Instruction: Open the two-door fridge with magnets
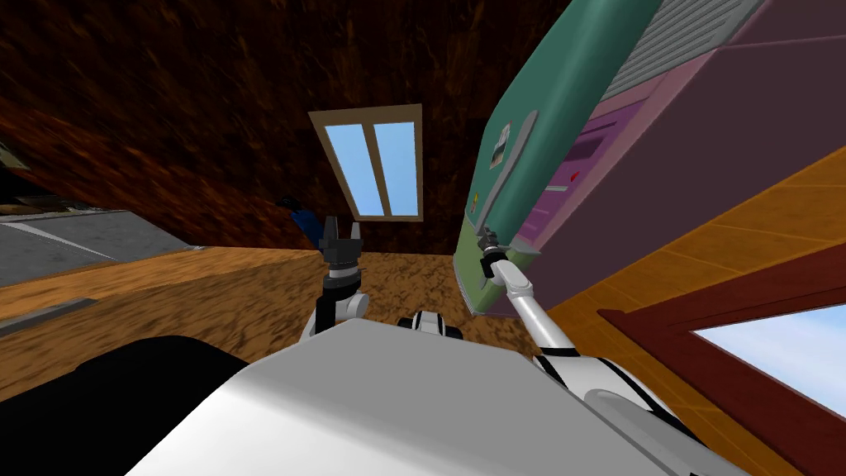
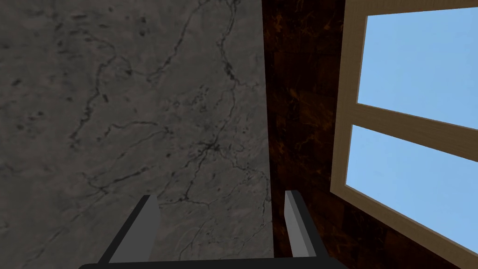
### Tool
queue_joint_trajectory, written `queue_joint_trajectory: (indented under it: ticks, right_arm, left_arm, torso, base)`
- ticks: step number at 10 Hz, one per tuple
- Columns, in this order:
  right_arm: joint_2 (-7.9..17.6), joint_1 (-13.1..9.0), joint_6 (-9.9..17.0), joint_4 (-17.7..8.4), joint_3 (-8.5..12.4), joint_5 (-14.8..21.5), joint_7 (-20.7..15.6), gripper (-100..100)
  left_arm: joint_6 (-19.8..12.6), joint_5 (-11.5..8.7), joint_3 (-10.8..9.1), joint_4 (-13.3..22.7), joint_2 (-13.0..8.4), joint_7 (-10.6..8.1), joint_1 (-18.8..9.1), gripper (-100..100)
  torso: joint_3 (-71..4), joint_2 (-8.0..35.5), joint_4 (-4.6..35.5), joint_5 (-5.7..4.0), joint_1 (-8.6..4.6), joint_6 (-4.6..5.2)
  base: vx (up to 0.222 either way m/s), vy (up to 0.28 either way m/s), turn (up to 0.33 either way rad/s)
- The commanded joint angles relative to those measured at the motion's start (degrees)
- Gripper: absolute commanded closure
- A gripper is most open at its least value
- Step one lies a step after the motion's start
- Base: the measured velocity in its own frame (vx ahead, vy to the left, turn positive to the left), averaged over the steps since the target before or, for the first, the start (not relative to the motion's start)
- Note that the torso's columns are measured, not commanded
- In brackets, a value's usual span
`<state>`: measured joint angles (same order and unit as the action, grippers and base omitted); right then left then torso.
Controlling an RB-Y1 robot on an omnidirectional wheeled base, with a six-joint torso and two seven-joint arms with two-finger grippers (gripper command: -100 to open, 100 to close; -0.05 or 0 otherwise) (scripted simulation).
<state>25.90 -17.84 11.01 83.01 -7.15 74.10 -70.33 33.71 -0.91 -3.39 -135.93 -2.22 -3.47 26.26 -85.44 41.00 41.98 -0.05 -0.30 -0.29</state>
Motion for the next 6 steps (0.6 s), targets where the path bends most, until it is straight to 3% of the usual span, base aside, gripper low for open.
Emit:
queue_joint_trajectory:
  ticks: [1,6]
  right_arm:
    - [-0.39,-1.07,1.40,-2.03,1.89,1.45,0.12,100]
    - [-0.08,-2.05,4.51,-4.57,3.87,0.79,-1.32,100]
  left_arm:
    - [0.00,0.00,0.00,0.00,0.00,0.00,0.00,0]
    - [0.00,0.00,0.00,0.00,0.00,0.00,0.00,0]
  torso:
    - [-0.03,-0.09,0.02,0.04,0.04,-0.05]
    - [0.12,0.17,-0.01,-0.04,-0.13,0.07]
  base:
    - [0.094,0.300,-0.034]
    - [0.053,0.300,-0.028]
